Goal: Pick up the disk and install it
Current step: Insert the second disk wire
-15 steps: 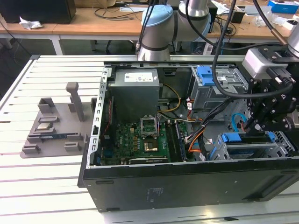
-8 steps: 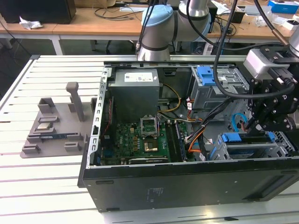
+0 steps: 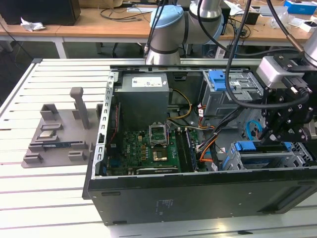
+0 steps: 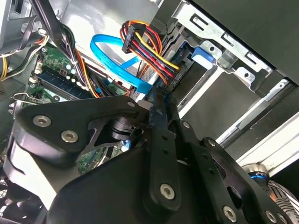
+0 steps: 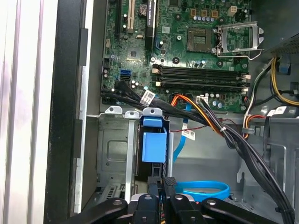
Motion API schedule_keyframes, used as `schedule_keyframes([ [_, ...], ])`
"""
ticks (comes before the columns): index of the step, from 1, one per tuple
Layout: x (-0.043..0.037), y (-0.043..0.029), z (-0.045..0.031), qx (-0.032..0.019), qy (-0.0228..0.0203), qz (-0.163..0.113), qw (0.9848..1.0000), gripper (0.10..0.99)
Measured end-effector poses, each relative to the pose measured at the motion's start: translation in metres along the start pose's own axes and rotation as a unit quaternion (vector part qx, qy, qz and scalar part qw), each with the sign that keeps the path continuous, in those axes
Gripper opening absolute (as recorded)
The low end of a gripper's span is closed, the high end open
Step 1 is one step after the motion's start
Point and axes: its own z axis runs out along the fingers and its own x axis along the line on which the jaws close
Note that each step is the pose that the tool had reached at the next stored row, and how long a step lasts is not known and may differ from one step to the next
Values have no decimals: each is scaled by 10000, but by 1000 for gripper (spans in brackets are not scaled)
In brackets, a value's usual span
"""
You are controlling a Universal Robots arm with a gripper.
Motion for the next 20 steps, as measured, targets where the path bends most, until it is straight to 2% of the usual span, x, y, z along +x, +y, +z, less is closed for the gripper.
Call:
schedule_keyframes([
  [4,3,-1,3,0,-2,0,10000,173],
  [5,1,0,0,-1,19,1,10000,231],
  [6,1,2,-34,-1,35,2,10000,298],
  [8,-5,7,-141,-1,36,2,10000,298],
  [9,-11,10,-226,-2,38,2,10000,298],
  [10,-14,12,-266,-2,40,2,10000,298],
  [11,-17,14,-324,-2,41,2,10000,282],
  [14,-30,21,-482,-2,44,2,10000,106],
  [16,-36,26,-580,-2,45,2,10000,106],
  [20,-36,27,-604,-2,44,2,10000,106],
])
